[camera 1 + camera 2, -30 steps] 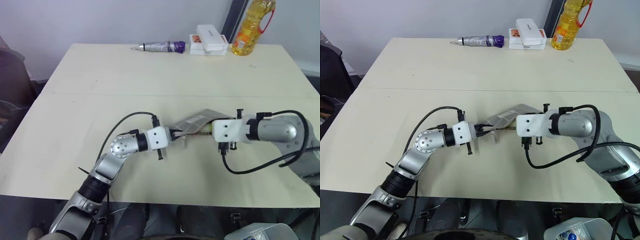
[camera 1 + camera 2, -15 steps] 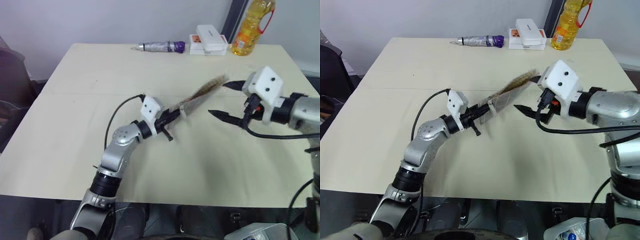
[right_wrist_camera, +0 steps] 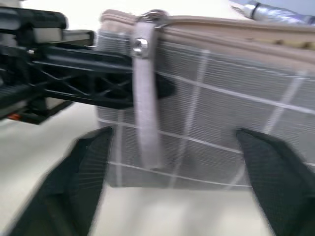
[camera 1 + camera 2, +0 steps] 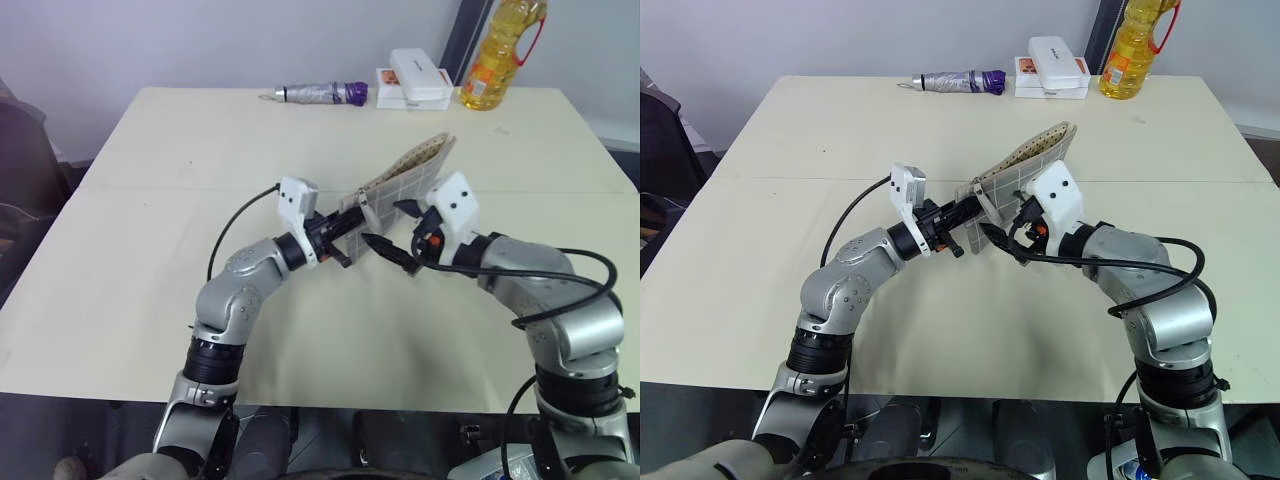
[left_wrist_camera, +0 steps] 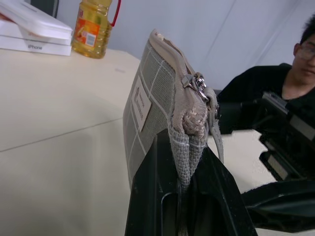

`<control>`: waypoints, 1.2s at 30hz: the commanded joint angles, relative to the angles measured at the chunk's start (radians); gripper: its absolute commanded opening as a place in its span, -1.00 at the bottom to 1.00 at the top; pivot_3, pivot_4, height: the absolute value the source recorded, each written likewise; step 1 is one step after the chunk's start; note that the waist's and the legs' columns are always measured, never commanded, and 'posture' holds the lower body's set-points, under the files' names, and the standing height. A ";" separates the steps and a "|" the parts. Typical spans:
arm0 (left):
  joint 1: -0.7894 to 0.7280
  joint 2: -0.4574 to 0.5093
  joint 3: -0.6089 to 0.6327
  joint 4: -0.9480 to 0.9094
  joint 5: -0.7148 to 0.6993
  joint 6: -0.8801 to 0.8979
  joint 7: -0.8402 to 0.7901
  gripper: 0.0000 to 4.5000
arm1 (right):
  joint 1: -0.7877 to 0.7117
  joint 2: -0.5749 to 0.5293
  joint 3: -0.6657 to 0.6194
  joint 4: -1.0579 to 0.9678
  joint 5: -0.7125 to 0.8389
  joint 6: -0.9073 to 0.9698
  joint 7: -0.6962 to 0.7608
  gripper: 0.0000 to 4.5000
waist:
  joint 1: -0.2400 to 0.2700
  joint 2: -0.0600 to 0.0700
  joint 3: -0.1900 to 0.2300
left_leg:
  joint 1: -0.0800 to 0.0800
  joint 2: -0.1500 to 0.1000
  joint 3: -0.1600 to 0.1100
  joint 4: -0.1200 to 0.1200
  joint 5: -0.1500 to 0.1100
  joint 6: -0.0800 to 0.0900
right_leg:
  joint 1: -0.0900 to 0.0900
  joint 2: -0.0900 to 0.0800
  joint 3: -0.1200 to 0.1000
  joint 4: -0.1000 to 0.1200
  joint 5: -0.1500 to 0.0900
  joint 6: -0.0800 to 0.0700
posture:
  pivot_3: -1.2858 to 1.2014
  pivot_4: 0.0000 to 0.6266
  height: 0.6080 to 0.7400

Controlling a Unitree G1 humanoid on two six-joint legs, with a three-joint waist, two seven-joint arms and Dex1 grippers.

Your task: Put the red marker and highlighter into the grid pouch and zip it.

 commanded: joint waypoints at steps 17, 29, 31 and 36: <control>0.060 0.162 -0.093 -0.005 0.164 -0.214 -0.086 -1.00 | -0.188 -0.285 -0.146 0.355 -0.176 -0.193 -0.140 -0.98 | -0.011 0.000 0.000 | 0.000 0.000 0.000 -0.001 0.000 0.000 | 0.000 0.000 0.000 -0.001 0.000 0.000 | 0.03 -0.52 1.00; 0.129 0.250 -0.109 -0.095 0.133 -0.180 -0.170 -0.30 | -0.020 -0.377 -0.157 0.252 -0.063 -0.203 0.098 0.08 | -0.013 0.000 0.000 | 0.000 0.000 0.001 -0.002 0.000 0.000 | -0.001 0.000 0.001 -0.001 0.000 0.000 | 0.03 -0.52 1.00; 0.156 0.298 -0.080 -0.137 0.110 -0.142 -0.185 0.20 | 0.058 -0.406 -0.195 0.194 -0.029 -0.222 0.162 0.59 | -0.012 0.000 0.000 | 0.000 0.000 0.001 -0.002 0.000 0.000 | 0.000 -0.001 0.001 -0.001 0.000 0.000 | 0.03 -0.52 1.00; 0.250 0.444 0.049 -0.221 0.018 -0.031 -0.219 0.83 | 0.237 -0.446 -0.313 0.150 0.019 -0.247 0.254 1.00 | -0.014 0.000 0.000 | 0.000 0.001 0.000 -0.001 0.000 0.001 | 0.000 -0.001 0.001 -0.001 0.000 0.000 | 0.03 -0.52 1.00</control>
